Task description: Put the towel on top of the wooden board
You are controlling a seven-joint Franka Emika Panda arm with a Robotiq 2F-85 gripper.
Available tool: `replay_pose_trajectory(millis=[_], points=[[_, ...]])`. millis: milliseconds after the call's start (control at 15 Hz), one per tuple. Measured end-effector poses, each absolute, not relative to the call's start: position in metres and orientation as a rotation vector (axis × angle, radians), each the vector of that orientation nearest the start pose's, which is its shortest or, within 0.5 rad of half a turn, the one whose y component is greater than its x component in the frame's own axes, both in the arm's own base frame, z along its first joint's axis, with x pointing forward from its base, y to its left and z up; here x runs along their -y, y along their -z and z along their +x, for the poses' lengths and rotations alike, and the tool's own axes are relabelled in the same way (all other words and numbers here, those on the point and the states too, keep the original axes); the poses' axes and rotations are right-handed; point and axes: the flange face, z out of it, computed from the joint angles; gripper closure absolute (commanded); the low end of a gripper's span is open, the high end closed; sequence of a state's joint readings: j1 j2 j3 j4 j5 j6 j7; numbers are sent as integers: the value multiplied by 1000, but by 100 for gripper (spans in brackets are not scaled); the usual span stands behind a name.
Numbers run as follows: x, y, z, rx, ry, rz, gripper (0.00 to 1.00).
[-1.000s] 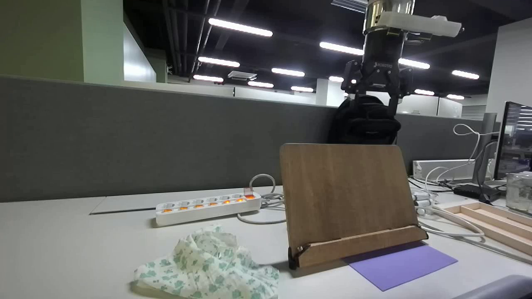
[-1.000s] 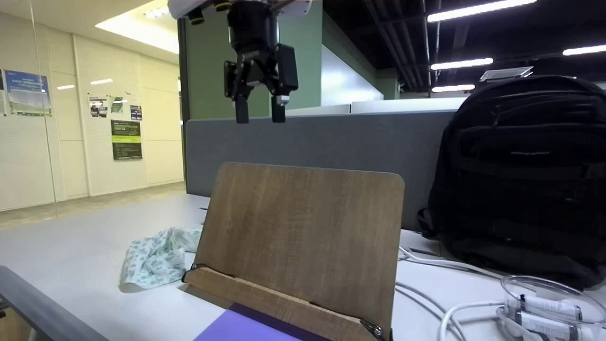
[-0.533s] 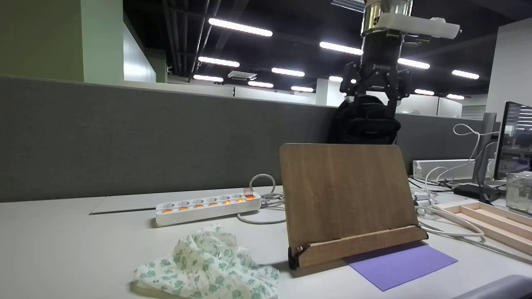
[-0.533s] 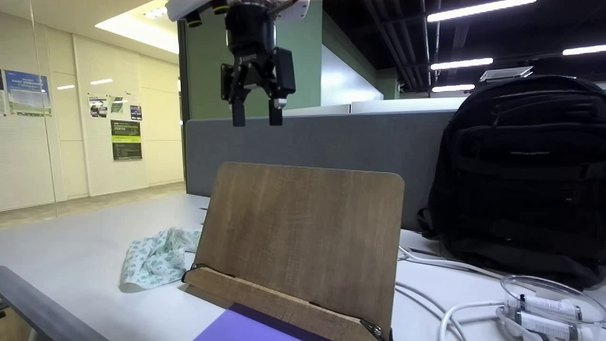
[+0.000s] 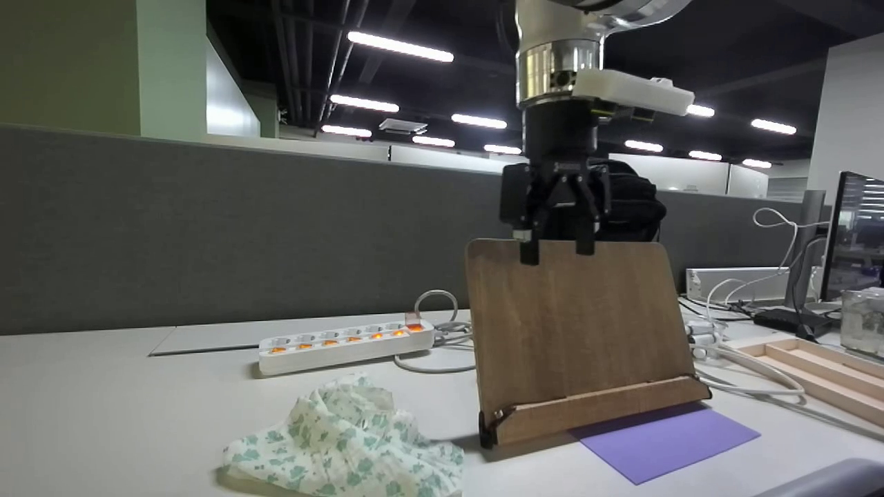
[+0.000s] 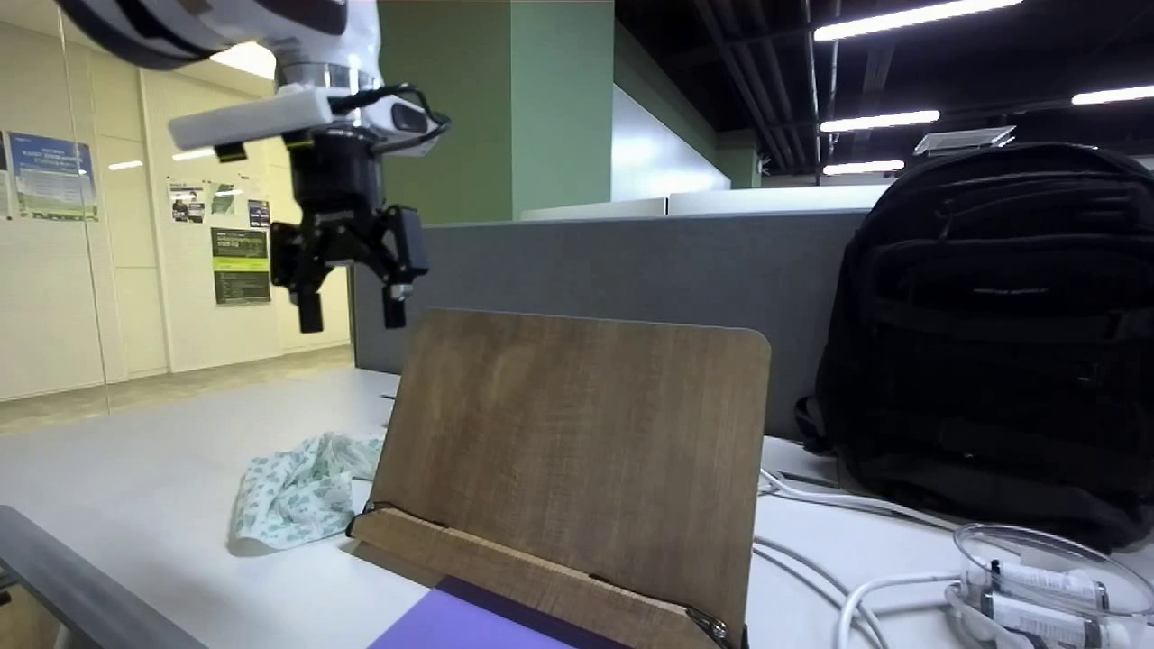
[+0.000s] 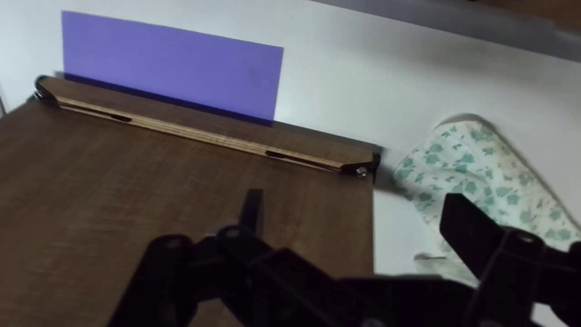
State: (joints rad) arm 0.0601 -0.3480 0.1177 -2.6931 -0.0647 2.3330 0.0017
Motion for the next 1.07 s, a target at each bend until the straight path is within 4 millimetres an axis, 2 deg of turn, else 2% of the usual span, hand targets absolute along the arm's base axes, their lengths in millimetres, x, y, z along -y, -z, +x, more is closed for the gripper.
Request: replay_pose_trajectory(millis=[267, 467, 733, 1067], points=[[-143, -300, 355, 657, 72, -3193, 0], [-184, -269, 340, 806, 79, -3169, 0], [-207, -226, 336, 913, 2, -3136, 0], [-210, -182, 361, 933, -123, -3109, 0]])
